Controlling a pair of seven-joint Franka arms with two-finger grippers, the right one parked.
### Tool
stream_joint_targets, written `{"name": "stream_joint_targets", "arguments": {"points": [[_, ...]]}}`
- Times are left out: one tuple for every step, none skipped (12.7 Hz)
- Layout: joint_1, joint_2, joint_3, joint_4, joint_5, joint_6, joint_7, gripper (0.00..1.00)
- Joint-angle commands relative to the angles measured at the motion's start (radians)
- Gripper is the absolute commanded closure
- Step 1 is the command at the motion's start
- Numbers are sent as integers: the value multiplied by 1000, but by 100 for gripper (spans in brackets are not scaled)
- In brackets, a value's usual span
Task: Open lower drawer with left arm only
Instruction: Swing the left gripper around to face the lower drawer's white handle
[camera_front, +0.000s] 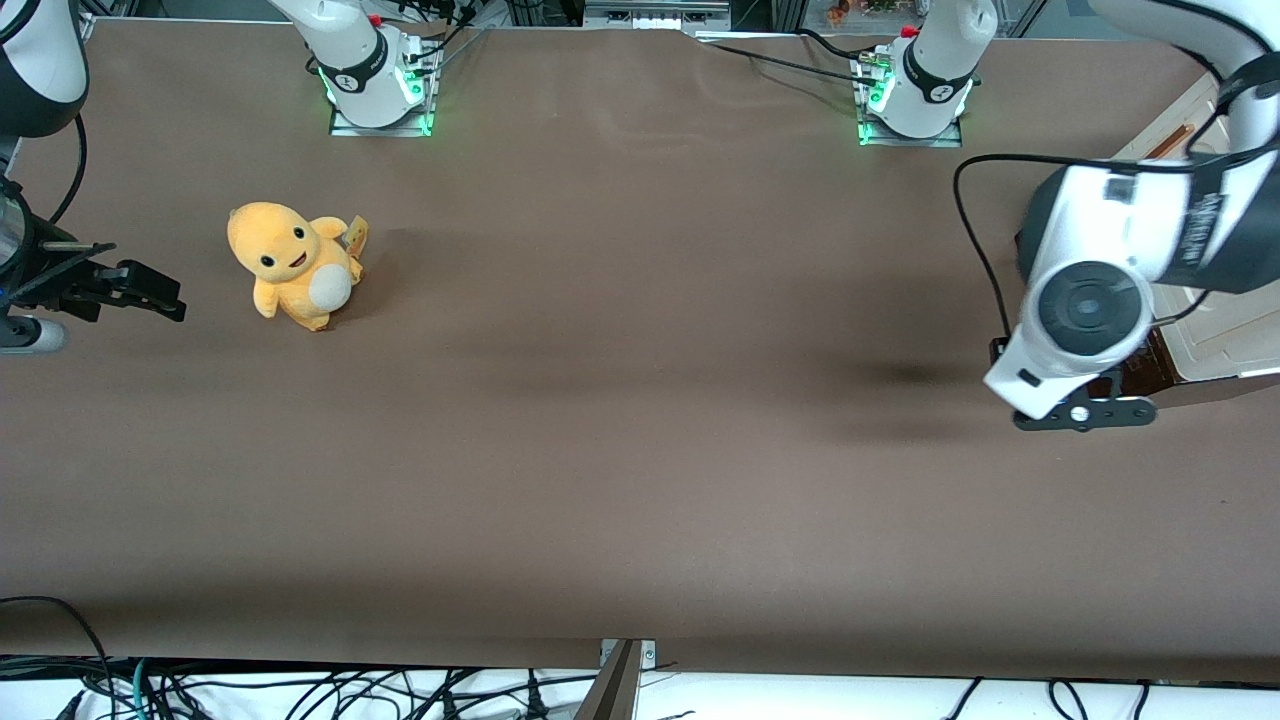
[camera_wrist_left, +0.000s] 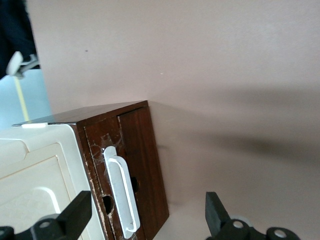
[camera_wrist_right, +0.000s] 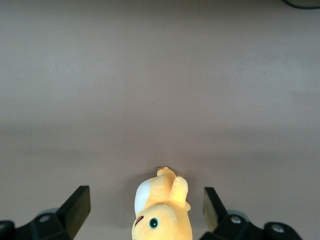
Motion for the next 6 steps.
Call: {"name": "stream_joint_targets", "arguments": {"points": [[-2,-10,-14,-67,100,-4,-70,0],[-1,-7,-34,-87,139,-4,-96,0],[-1,-6,-40,-113,172,-4,-138,0],[-1,-6,-46,-133,194,-4,-176,0],[-2,-3,-48,-153,220,-4,-211,0],[-2,2,-57,-173,245,-4,-240,0]]}}
